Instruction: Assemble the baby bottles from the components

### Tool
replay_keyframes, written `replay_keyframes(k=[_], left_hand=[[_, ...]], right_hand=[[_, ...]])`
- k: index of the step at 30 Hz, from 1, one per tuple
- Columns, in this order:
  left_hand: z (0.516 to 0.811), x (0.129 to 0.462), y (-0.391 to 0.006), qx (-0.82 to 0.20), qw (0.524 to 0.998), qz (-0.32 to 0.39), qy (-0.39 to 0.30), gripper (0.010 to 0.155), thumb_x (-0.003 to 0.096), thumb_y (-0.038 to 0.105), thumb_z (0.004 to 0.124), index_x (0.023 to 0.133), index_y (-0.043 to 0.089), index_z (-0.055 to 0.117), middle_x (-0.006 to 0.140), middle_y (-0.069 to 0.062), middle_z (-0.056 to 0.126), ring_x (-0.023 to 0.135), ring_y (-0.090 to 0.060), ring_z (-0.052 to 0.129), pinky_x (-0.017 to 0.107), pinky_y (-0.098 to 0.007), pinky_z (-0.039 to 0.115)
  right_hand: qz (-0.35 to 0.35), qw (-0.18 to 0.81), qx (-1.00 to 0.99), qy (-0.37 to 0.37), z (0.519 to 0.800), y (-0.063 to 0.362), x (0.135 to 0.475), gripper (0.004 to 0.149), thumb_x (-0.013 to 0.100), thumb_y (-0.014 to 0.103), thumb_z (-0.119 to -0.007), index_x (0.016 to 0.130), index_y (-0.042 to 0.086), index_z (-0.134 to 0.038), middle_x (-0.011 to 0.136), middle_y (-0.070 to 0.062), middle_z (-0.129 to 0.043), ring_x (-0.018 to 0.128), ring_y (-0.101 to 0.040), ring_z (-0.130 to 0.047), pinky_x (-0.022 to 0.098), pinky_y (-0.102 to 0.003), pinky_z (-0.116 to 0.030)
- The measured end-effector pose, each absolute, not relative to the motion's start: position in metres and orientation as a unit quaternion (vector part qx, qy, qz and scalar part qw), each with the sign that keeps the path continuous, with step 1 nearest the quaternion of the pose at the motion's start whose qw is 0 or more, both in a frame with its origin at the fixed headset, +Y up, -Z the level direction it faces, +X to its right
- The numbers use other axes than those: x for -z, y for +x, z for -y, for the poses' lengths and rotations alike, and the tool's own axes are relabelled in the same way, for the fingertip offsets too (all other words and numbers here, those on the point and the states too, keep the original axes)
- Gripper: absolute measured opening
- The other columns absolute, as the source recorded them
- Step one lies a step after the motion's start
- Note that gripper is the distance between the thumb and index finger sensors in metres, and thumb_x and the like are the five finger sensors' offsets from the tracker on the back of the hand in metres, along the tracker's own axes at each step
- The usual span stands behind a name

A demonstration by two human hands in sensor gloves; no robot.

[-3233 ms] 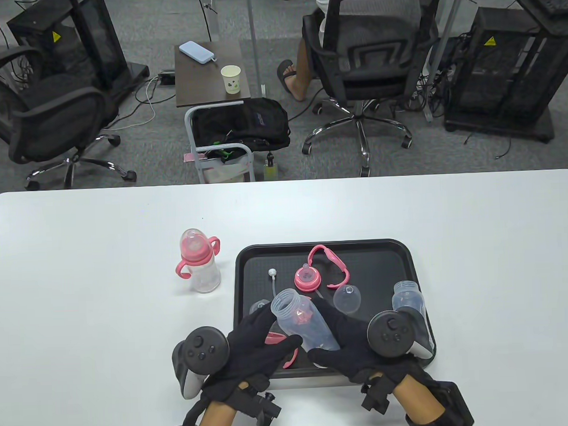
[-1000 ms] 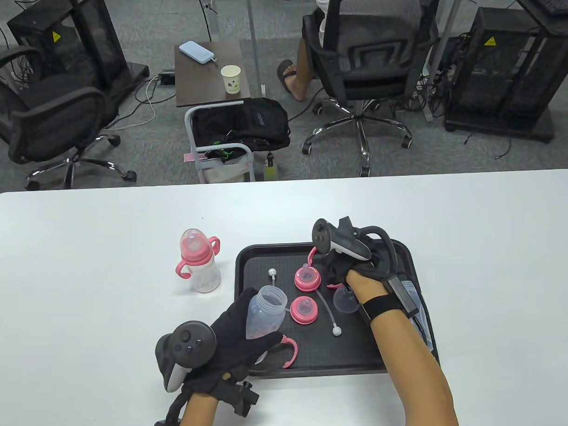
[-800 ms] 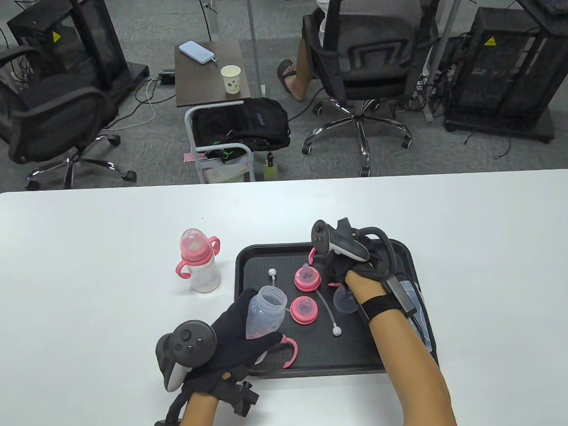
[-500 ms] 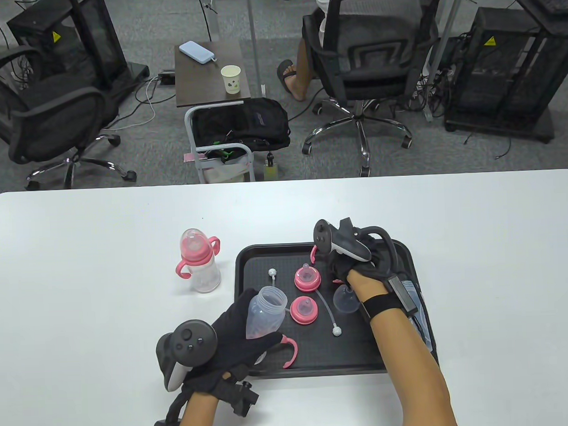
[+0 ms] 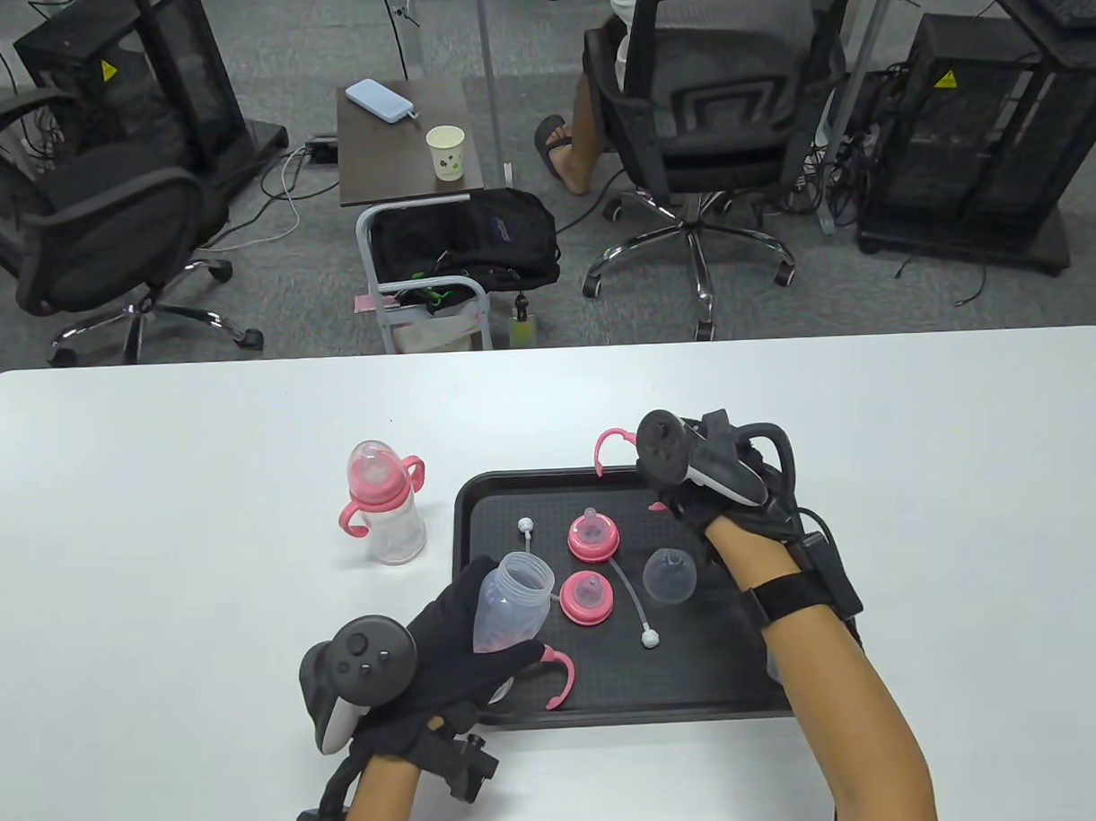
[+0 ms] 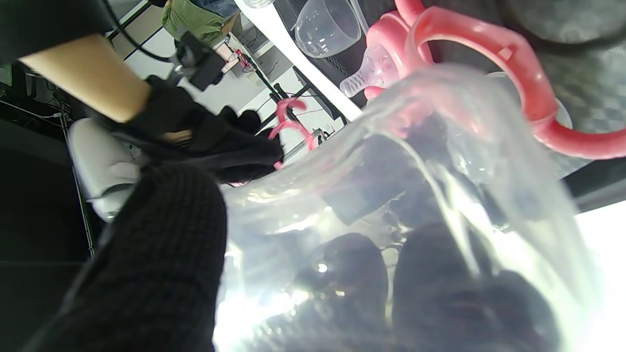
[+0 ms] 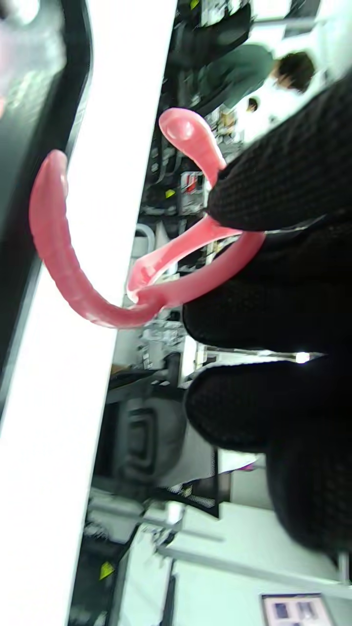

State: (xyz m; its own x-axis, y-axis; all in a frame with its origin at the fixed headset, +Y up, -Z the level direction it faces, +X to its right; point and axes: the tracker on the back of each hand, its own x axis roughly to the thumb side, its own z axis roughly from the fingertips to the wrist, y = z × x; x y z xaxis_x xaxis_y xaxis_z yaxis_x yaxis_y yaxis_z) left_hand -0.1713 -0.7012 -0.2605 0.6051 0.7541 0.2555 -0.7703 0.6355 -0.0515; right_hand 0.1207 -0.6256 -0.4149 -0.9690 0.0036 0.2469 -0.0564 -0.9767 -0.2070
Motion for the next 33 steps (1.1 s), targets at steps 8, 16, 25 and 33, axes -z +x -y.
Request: replay_keyframes(k=[8, 16, 25, 33], left_hand=[[0.701, 0.260, -0.169, -0.428, 0.893, 0.136, 0.029, 0.098, 0.0376, 0.070, 0.096, 0.116, 0.027, 0.055, 0.106, -0.004, 0.080, 0.083, -0.040, 0.092, 0.060, -0.058, 0.077], [0.703, 0.260, -0.167, -0.447, 0.882, 0.147, 0.017, 0.099, 0.0370, 0.070, 0.097, 0.116, 0.027, 0.056, 0.106, -0.003, 0.080, 0.083, -0.040, 0.092, 0.060, -0.058, 0.077], [0.703, 0.260, -0.165, -0.450, 0.880, 0.152, 0.008, 0.099, 0.0364, 0.069, 0.098, 0.116, 0.028, 0.056, 0.106, -0.003, 0.080, 0.084, -0.040, 0.092, 0.061, -0.058, 0.076], [0.703, 0.260, -0.167, -0.455, 0.877, 0.151, 0.006, 0.099, 0.0363, 0.069, 0.098, 0.116, 0.027, 0.057, 0.105, -0.003, 0.081, 0.084, -0.040, 0.092, 0.061, -0.058, 0.076]], right_hand=[[0.205, 0.080, -0.949, 0.227, 0.573, 0.110, 0.344, 0.049, 0.049, 0.044, -0.091, 0.090, 0.018, -0.083, 0.083, -0.008, -0.096, 0.061, -0.040, -0.096, 0.036, -0.047, -0.083], [0.215, 0.101, -0.923, 0.302, 0.564, 0.084, 0.300, 0.049, 0.049, 0.044, -0.091, 0.091, 0.019, -0.083, 0.084, -0.007, -0.096, 0.062, -0.041, -0.096, 0.037, -0.047, -0.083], [0.178, 0.081, -0.918, 0.346, 0.587, 0.062, 0.287, 0.049, 0.050, 0.044, -0.089, 0.092, 0.020, -0.082, 0.085, -0.006, -0.096, 0.063, -0.040, -0.096, 0.038, -0.047, -0.083], [0.168, 0.085, -0.914, 0.359, 0.594, 0.059, 0.279, 0.048, 0.051, 0.043, -0.088, 0.093, 0.020, -0.081, 0.086, -0.007, -0.095, 0.064, -0.040, -0.096, 0.038, -0.048, -0.083]])
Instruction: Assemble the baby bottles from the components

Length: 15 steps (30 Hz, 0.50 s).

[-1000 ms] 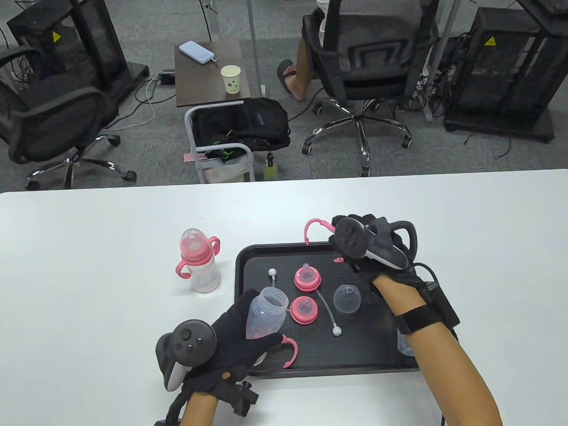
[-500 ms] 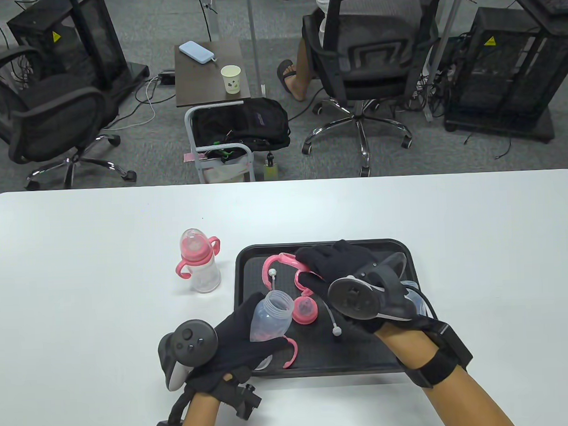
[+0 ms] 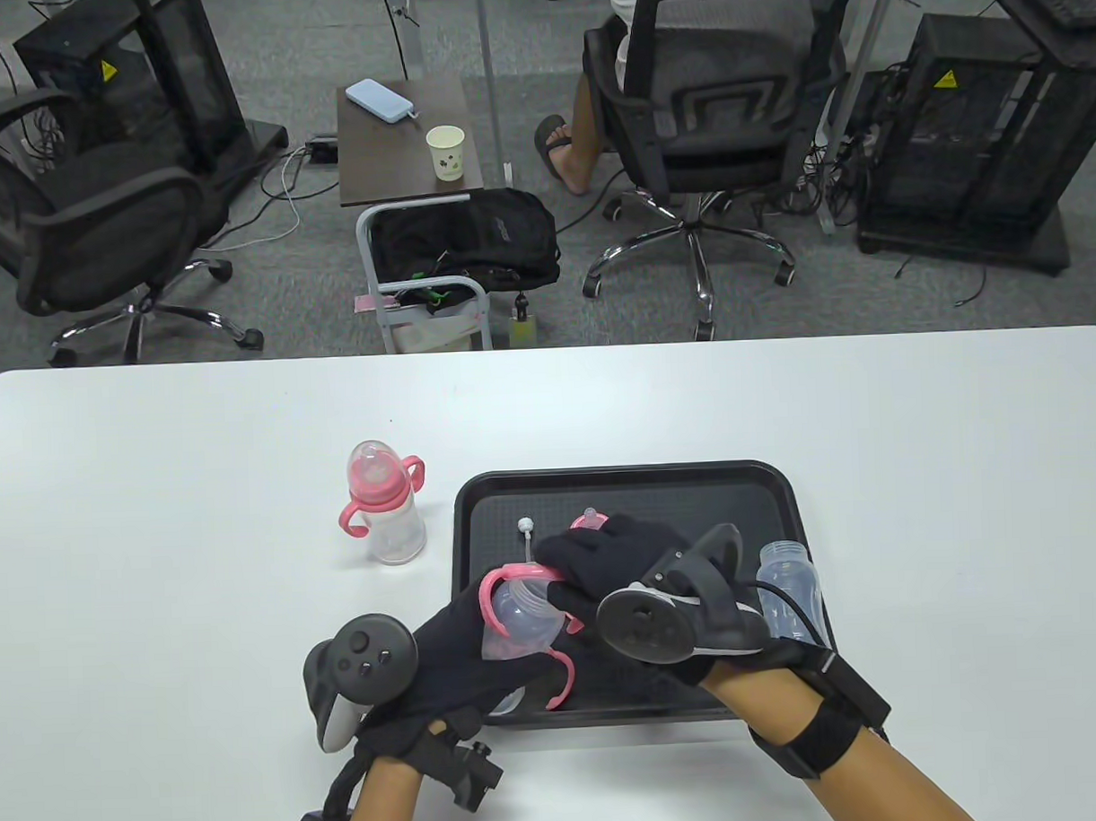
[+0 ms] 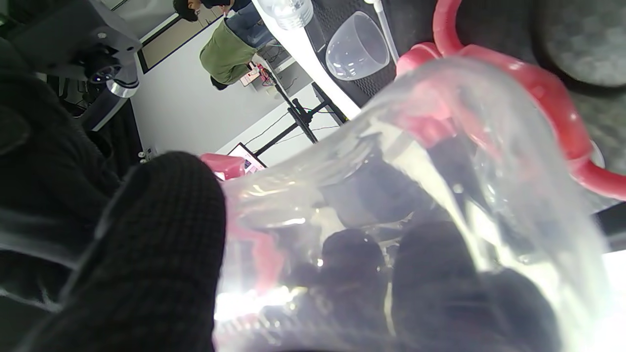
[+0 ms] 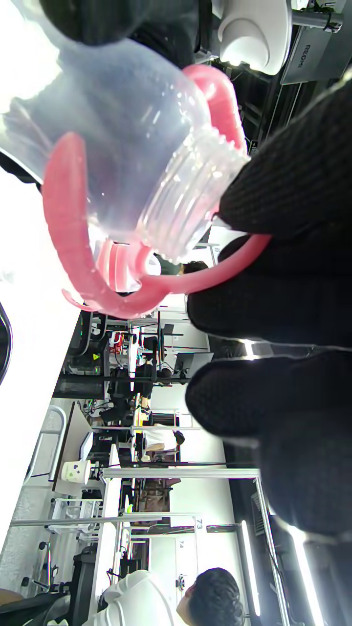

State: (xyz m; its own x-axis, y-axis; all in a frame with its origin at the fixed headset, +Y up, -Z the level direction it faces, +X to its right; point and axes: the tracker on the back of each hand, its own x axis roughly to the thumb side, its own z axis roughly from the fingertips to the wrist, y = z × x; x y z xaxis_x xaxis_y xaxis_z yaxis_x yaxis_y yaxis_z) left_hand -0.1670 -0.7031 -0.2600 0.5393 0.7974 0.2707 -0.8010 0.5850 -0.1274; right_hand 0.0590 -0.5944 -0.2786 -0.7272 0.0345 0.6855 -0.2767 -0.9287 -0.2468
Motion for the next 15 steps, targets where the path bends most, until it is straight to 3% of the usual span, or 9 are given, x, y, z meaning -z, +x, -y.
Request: replay_keyframes(k=[15], left_hand=[[0.704, 0.259, -0.163, -0.459, 0.876, 0.148, 0.012, 0.099, 0.0359, 0.071, 0.097, 0.115, 0.024, 0.058, 0.103, -0.005, 0.083, 0.079, -0.039, 0.095, 0.057, -0.055, 0.080]], right_hand=[[0.210, 0.054, -0.902, 0.373, 0.600, 0.065, 0.253, 0.050, 0.051, 0.042, -0.088, 0.094, 0.018, -0.079, 0.086, -0.008, -0.094, 0.062, -0.040, -0.097, 0.037, -0.047, -0.083]])
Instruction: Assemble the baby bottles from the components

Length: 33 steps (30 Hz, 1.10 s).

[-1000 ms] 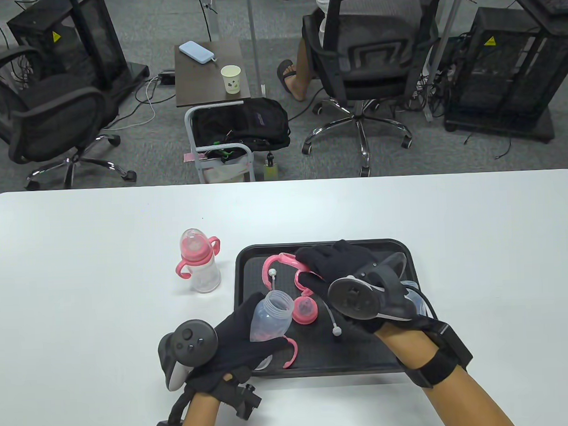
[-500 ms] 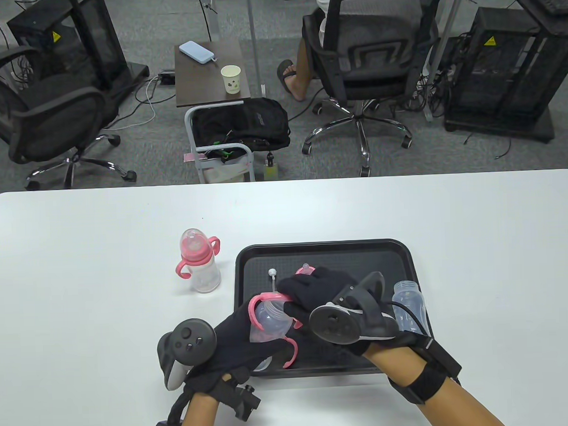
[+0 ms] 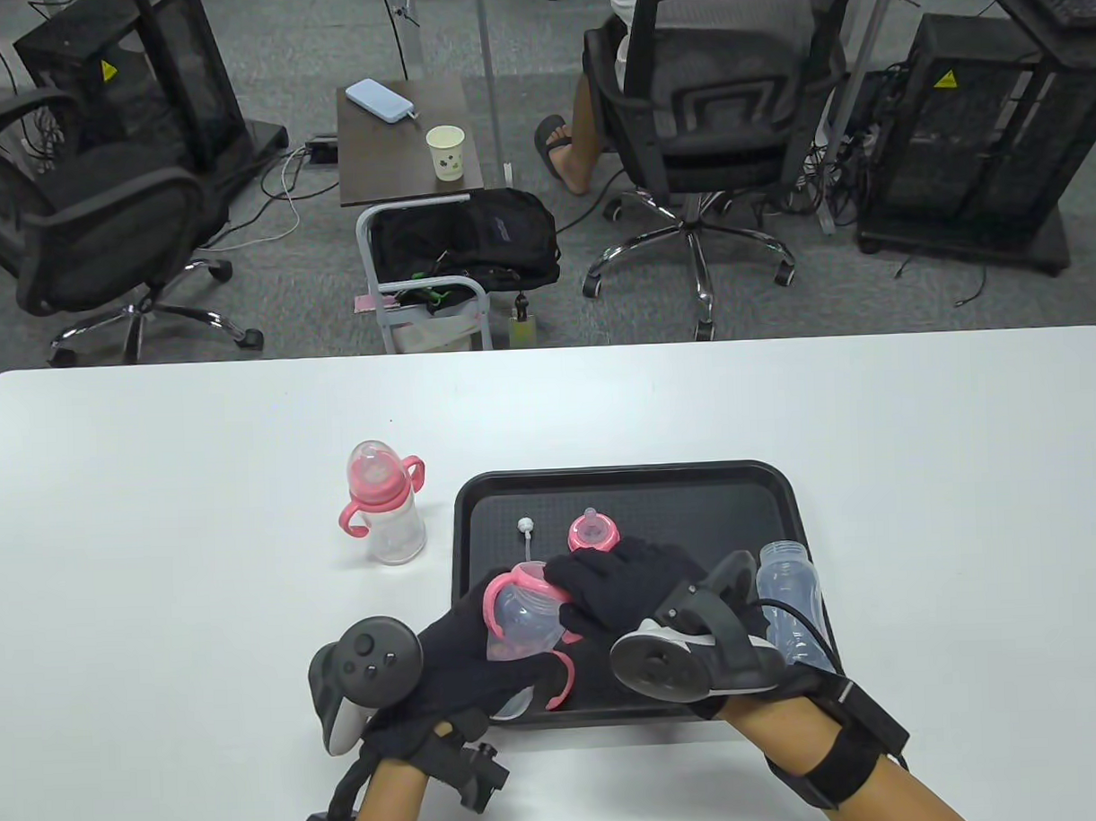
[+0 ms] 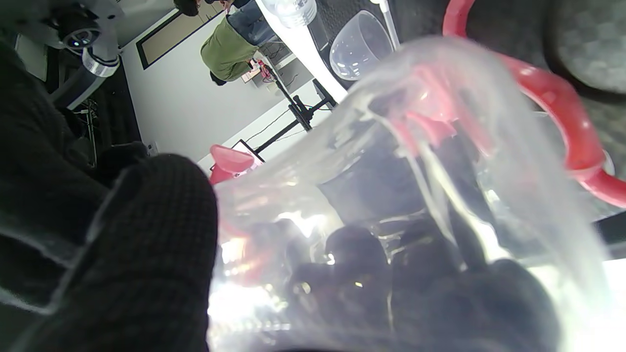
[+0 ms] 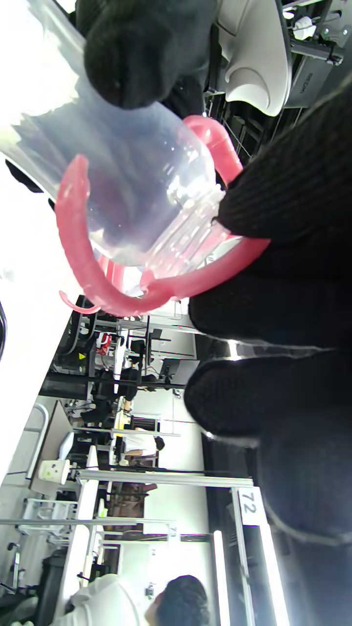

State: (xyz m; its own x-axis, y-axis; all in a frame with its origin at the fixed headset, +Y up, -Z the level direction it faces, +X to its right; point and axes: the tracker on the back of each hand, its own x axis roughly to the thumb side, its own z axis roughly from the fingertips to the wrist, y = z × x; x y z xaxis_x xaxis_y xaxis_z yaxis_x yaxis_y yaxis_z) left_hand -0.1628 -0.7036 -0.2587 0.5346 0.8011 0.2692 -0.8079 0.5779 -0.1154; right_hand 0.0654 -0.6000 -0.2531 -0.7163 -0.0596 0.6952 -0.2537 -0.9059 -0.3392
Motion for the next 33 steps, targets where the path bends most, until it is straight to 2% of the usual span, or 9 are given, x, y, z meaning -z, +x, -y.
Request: replay_keyframes(k=[9, 12, 23, 33], left_hand=[[0.704, 0.258, -0.162, -0.463, 0.874, 0.142, 0.030, 0.101, 0.0322, 0.072, 0.099, 0.113, 0.026, 0.061, 0.101, -0.002, 0.085, 0.077, -0.037, 0.098, 0.055, -0.054, 0.082], [0.703, 0.256, -0.164, -0.465, 0.875, 0.124, 0.062, 0.101, 0.0285, 0.072, 0.102, 0.112, 0.029, 0.063, 0.100, 0.002, 0.087, 0.078, -0.035, 0.098, 0.057, -0.053, 0.082], [0.699, 0.252, -0.168, -0.434, 0.890, 0.096, 0.101, 0.106, 0.0210, 0.069, 0.109, 0.110, 0.033, 0.064, 0.099, 0.007, 0.088, 0.081, -0.033, 0.097, 0.060, -0.053, 0.080], [0.698, 0.251, -0.168, -0.402, 0.905, 0.084, 0.110, 0.107, 0.0202, 0.071, 0.108, 0.109, 0.029, 0.065, 0.095, 0.004, 0.090, 0.076, -0.032, 0.100, 0.056, -0.051, 0.084]], right_hand=[[0.252, 0.020, -0.892, 0.374, 0.609, 0.064, 0.236, 0.050, 0.052, 0.041, -0.089, 0.095, 0.018, -0.078, 0.088, -0.009, -0.093, 0.063, -0.040, -0.097, 0.038, -0.048, -0.083], [0.263, 0.003, -0.889, 0.374, 0.610, 0.065, 0.233, 0.049, 0.052, 0.040, -0.089, 0.096, 0.020, -0.078, 0.089, -0.009, -0.092, 0.064, -0.040, -0.096, 0.038, -0.048, -0.083], [0.252, 0.023, -0.891, 0.377, 0.610, 0.068, 0.233, 0.052, 0.052, 0.045, -0.087, 0.096, 0.019, -0.078, 0.089, -0.011, -0.092, 0.065, -0.041, -0.096, 0.039, -0.049, -0.083], [0.256, 0.016, -0.886, 0.387, 0.615, 0.064, 0.229, 0.052, 0.053, 0.046, -0.085, 0.097, 0.018, -0.077, 0.089, -0.011, -0.092, 0.064, -0.041, -0.096, 0.039, -0.049, -0.083]])
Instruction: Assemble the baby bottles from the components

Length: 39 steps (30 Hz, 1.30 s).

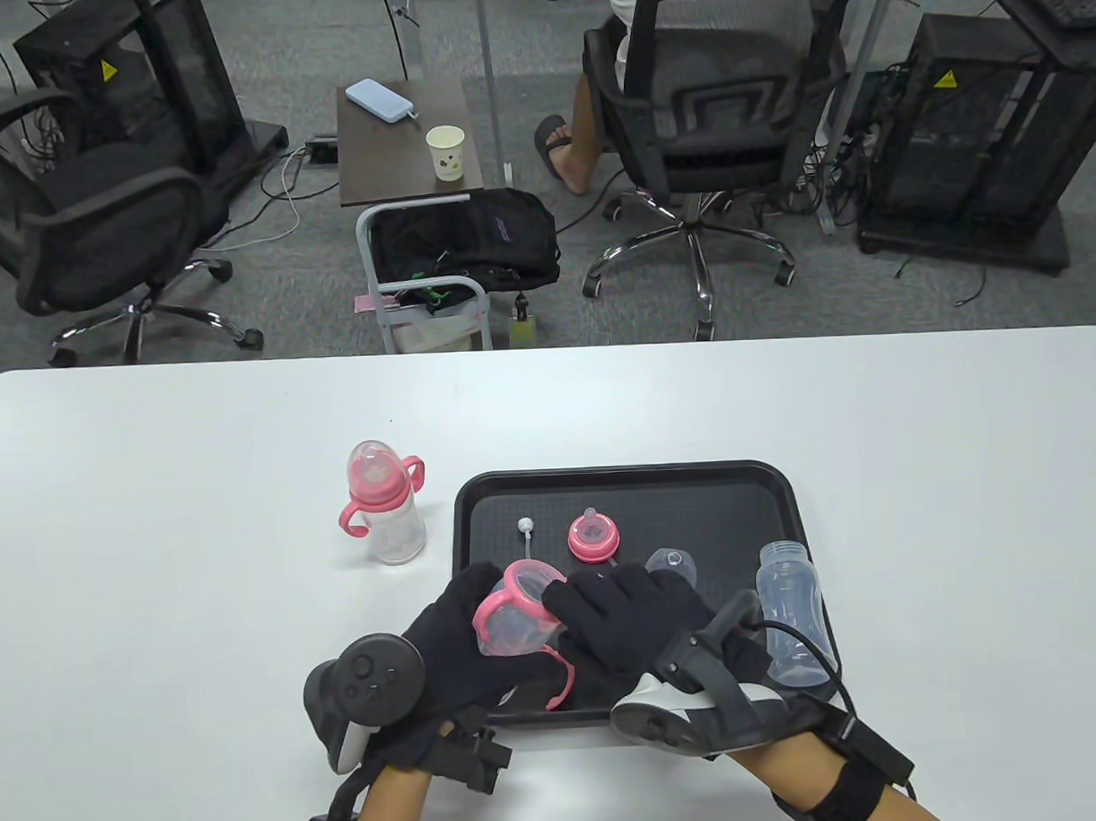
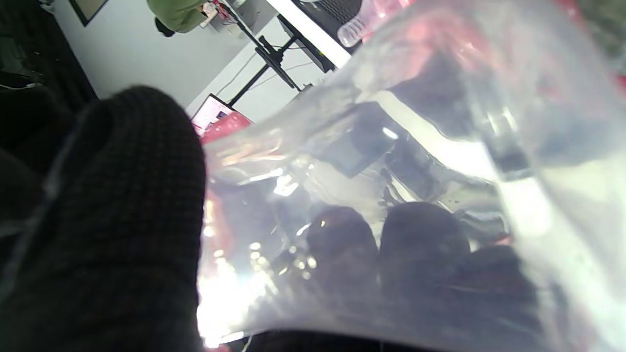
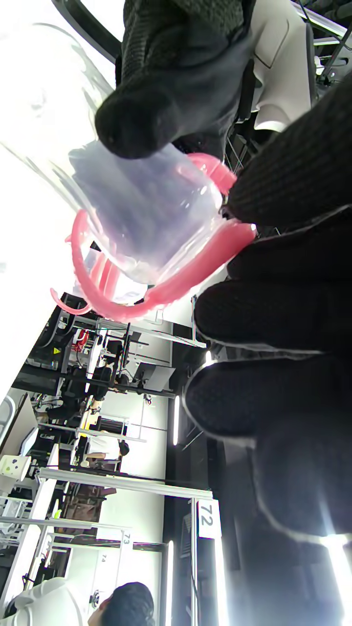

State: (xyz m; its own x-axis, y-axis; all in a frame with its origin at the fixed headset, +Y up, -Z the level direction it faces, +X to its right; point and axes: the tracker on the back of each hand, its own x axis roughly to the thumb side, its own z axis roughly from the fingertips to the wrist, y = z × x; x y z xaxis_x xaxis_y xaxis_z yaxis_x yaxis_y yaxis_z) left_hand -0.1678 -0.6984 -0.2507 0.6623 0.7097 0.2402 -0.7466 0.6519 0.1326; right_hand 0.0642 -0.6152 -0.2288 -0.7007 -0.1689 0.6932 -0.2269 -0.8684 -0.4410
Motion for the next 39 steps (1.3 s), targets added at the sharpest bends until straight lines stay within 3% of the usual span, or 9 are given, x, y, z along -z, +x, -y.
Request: replay_keyframes(k=[11, 21, 23, 26, 30, 39], left_hand=[[0.701, 0.254, -0.170, -0.405, 0.906, 0.077, 0.099, 0.106, 0.0221, 0.070, 0.107, 0.110, 0.031, 0.063, 0.098, 0.005, 0.087, 0.078, -0.032, 0.098, 0.057, -0.051, 0.083], [0.702, 0.257, -0.182, -0.424, 0.899, 0.057, 0.090, 0.105, 0.0235, 0.069, 0.108, 0.110, 0.030, 0.063, 0.099, 0.004, 0.086, 0.079, -0.033, 0.097, 0.058, -0.052, 0.082], [0.702, 0.258, -0.184, -0.426, 0.899, 0.053, 0.089, 0.105, 0.0239, 0.069, 0.107, 0.110, 0.030, 0.063, 0.099, 0.004, 0.087, 0.079, -0.034, 0.097, 0.058, -0.053, 0.082], [0.701, 0.259, -0.188, -0.424, 0.901, 0.045, 0.081, 0.105, 0.0252, 0.069, 0.107, 0.111, 0.029, 0.062, 0.100, 0.003, 0.086, 0.080, -0.034, 0.097, 0.058, -0.053, 0.081], [0.702, 0.261, -0.193, -0.433, 0.897, 0.037, 0.075, 0.104, 0.0256, 0.068, 0.107, 0.111, 0.029, 0.062, 0.100, 0.003, 0.086, 0.080, -0.034, 0.097, 0.059, -0.053, 0.081], [0.702, 0.261, -0.197, -0.440, 0.894, 0.032, 0.075, 0.104, 0.0261, 0.067, 0.107, 0.111, 0.029, 0.061, 0.101, 0.002, 0.085, 0.081, -0.035, 0.096, 0.059, -0.054, 0.081]], right_hand=[[0.237, 0.023, -0.895, 0.378, 0.612, 0.063, 0.235, 0.053, 0.054, 0.048, -0.082, 0.097, 0.018, -0.077, 0.091, -0.013, -0.091, 0.066, -0.042, -0.095, 0.040, -0.050, -0.082], [0.129, 0.040, -0.950, 0.281, 0.602, 0.066, 0.330, 0.059, 0.052, 0.051, -0.084, 0.099, 0.016, -0.076, 0.091, -0.015, -0.090, 0.069, -0.045, -0.092, 0.042, -0.053, -0.080], [0.100, 0.031, -0.961, 0.255, 0.608, 0.064, 0.353, 0.065, 0.051, 0.055, -0.084, 0.100, 0.014, -0.075, 0.090, -0.016, -0.090, 0.068, -0.046, -0.092, 0.042, -0.053, -0.080], [0.003, 0.000, -0.982, 0.190, 0.624, 0.062, 0.388, 0.076, 0.050, 0.062, -0.082, 0.105, 0.012, -0.069, 0.095, -0.019, -0.086, 0.072, -0.048, -0.089, 0.046, -0.055, -0.078], [-0.091, 0.034, -0.987, 0.131, 0.658, 0.067, 0.427, 0.085, 0.048, 0.067, -0.081, 0.108, 0.009, -0.065, 0.096, -0.022, -0.083, 0.073, -0.050, -0.086, 0.047, -0.056, -0.076], [-0.167, -0.002, -0.981, 0.097, 0.706, 0.058, 0.450, 0.098, 0.044, 0.076, -0.081, 0.110, 0.007, -0.062, 0.096, -0.023, -0.083, 0.075, -0.051, -0.084, 0.048, -0.057, -0.074]])
